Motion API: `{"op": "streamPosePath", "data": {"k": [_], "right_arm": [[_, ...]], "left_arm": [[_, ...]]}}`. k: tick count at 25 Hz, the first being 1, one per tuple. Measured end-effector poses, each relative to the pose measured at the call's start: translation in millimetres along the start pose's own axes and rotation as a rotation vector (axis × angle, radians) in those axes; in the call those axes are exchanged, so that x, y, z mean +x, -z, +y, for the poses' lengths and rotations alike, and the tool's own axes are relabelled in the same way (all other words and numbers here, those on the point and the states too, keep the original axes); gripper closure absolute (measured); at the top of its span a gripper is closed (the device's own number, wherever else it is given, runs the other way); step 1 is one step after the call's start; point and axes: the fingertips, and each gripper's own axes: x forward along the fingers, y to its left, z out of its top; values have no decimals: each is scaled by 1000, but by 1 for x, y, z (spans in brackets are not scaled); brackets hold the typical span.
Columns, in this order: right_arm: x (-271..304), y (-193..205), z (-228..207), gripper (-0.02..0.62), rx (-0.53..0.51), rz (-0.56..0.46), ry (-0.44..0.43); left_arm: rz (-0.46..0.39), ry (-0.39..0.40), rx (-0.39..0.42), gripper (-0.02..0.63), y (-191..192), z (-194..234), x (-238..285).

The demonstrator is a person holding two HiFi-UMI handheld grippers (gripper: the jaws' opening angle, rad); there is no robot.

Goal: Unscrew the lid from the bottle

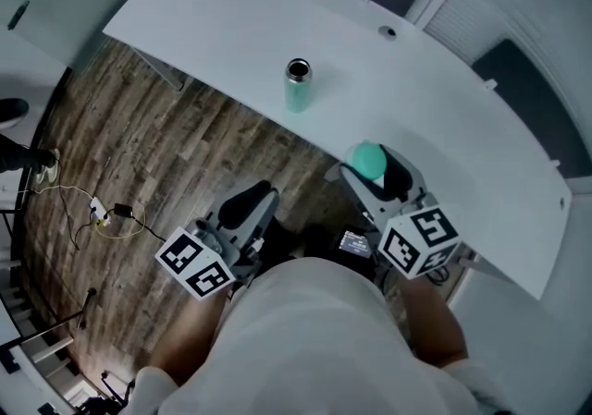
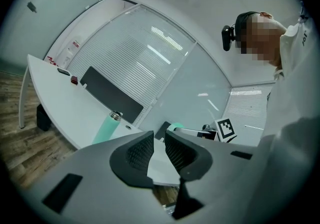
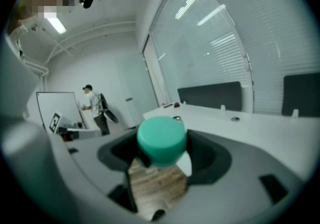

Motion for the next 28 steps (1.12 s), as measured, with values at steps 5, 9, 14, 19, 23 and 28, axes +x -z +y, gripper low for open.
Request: {"op": "streamPosePath", "data": {"k": [5, 9, 14, 19, 23, 28], "right_arm": [[-21, 10, -8, 281, -6, 15, -59], [-29, 17, -11, 281, -10, 31, -85], [-36, 15, 3, 281, -18, 20, -76], [-36, 7, 11, 281, -29, -10, -41], [-31, 1, 21, 281, -34, -23, -20], [-31, 7, 34, 281, -35, -19, 1]], "left_arm": [[-23, -49, -4, 518, 19, -22, 4], [-47, -83, -8, 518, 25, -32, 0], [-52, -80, -7, 518, 23, -37, -18], [-41, -59, 0, 518, 14, -34, -29], [-32, -50, -1, 518, 4, -26, -40], [-14, -34, -5, 518, 7, -24, -54]]}}
